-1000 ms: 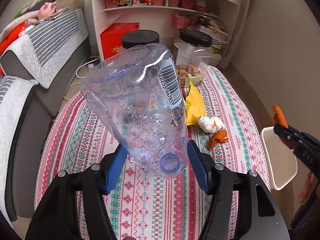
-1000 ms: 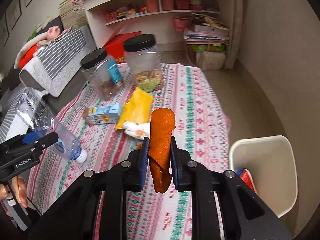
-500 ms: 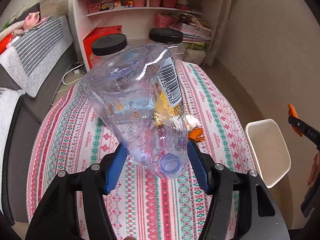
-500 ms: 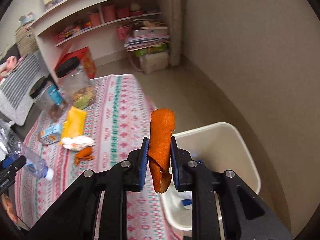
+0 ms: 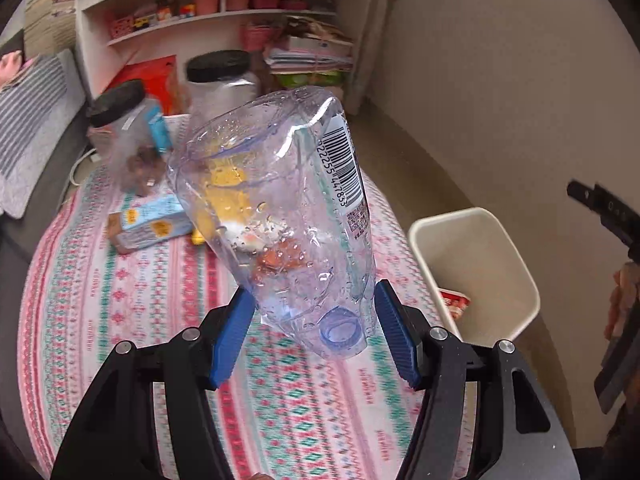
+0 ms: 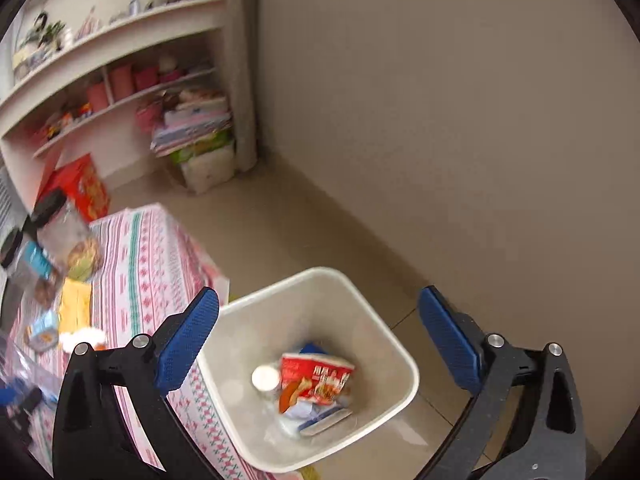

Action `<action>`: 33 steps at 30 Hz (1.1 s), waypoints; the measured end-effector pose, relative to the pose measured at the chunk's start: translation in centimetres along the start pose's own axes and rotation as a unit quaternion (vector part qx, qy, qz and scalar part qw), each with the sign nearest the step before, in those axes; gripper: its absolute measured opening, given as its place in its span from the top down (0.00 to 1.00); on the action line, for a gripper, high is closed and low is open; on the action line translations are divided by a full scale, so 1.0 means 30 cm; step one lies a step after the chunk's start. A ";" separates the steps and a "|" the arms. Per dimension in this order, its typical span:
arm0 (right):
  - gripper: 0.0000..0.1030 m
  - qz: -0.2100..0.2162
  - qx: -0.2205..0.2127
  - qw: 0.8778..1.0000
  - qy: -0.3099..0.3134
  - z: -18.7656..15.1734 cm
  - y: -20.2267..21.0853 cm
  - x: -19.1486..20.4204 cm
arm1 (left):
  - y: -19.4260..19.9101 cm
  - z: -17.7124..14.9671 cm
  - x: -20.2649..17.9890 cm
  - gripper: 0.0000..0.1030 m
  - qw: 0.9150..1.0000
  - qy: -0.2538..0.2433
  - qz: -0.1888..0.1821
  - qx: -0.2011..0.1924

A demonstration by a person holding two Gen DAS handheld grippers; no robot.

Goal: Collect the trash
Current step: 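Carry the bottle and orange peel over the white bin and open both tools, then grasp the white tissue wad with the left tool while the right tool grasps another orange peel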

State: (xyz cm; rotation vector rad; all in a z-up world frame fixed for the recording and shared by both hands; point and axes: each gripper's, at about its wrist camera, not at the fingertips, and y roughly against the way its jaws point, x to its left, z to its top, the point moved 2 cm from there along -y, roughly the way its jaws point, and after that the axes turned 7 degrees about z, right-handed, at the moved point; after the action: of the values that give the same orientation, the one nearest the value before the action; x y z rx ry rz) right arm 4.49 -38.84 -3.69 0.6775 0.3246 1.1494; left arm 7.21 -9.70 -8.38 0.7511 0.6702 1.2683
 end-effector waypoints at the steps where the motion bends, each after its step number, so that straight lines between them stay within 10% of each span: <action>1: 0.07 0.002 -0.005 1.000 -0.007 0.010 0.008 -0.008 | -0.007 0.002 -0.032 0.41 1.000 -0.004 -0.004 0.003; 18: 0.07 -0.016 -0.034 0.995 -0.092 0.066 0.070 -0.178 | -0.110 0.073 -0.481 0.40 0.995 -0.032 -0.089 0.035; 21: 0.07 -0.016 -0.034 0.994 -0.099 0.068 0.068 -0.183 | -0.142 0.070 -0.536 0.26 0.992 -0.049 -0.107 0.055; 33: 0.07 0.014 0.001 1.000 -0.010 0.053 0.008 0.035 | -0.228 0.045 -0.204 0.23 0.995 -0.068 0.058 0.033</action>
State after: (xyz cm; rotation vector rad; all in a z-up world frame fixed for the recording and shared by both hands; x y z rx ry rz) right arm 5.63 -38.34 -2.23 0.6967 0.3006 1.1690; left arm 11.17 -16.80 -12.86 0.9327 0.5660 1.2927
